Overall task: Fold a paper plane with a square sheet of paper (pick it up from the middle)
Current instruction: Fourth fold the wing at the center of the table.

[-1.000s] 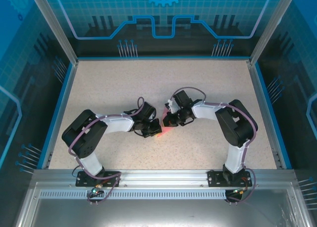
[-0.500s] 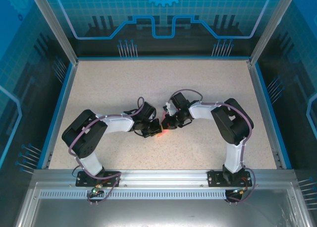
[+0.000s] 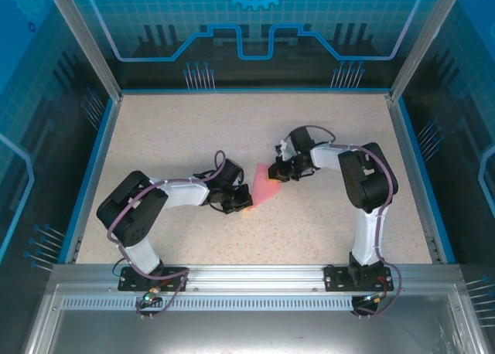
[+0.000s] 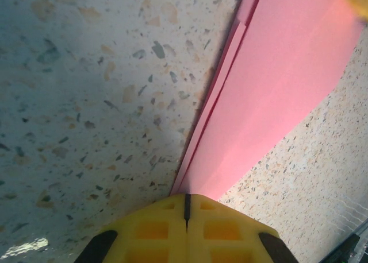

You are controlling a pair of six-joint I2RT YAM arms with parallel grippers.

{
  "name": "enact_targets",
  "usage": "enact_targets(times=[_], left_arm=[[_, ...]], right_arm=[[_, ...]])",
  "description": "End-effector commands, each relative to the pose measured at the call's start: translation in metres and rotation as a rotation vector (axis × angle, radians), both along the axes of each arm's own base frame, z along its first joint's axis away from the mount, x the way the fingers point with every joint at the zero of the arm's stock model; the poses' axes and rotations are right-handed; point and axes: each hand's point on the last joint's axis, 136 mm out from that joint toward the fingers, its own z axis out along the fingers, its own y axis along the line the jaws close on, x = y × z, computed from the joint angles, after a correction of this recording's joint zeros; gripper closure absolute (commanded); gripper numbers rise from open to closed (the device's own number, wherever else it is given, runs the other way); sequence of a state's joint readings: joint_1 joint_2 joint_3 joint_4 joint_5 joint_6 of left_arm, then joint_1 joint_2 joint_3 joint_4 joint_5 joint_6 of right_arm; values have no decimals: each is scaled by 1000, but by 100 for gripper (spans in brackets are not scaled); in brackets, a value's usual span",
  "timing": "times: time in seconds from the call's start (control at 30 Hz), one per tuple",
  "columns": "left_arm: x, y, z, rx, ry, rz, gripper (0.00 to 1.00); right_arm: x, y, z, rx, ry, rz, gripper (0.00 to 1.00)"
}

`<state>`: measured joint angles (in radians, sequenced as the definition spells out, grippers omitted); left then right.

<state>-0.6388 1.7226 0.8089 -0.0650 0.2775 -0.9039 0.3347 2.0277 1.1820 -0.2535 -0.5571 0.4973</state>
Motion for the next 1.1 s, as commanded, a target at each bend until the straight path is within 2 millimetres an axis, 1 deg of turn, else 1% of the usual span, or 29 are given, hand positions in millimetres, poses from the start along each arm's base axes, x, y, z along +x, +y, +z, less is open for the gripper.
enact_targets(times=[0.0,0.1,0.2,0.3,0.33,0.47,0.57,0.63,0.73,0.83,0.97,1.07], left_arm=[[-48,38,-42,186,183,-30,100],[-42,35,-36,181,162,-39,100],[-40,32,-32,175,153,-49,100],[-40,33,-32,179,154,-53,100],[-41,34,-33,182,156,-54,100],[-42,37,-31,195,150,-59,100],[-44,40,-30,195,148,-58,100],[-45,40,-29,194,146,-63,100],[-47,40,-31,196,154,-70,100],[-48,41,-32,197,158,-73,100],[-50,42,-33,198,165,-73,100],[-51,42,-34,196,169,-74,100]], right_arm=[[40,-36,-8,-131,-79,-117,100],[38,-34,9,-111,-99,-111,100],[31,-29,30,-80,-130,-102,100],[14,-17,45,-78,-146,-54,100],[6,-10,46,-81,-146,-26,100],[-25,15,37,-104,-107,65,100],[-40,29,26,-111,-81,107,100],[-44,32,17,-123,-59,119,100],[-38,27,7,-131,-34,107,100],[-24,14,-2,-154,-18,75,100],[-2,-15,-18,-206,11,4,100],[17,-37,-22,-230,12,-68,100]])
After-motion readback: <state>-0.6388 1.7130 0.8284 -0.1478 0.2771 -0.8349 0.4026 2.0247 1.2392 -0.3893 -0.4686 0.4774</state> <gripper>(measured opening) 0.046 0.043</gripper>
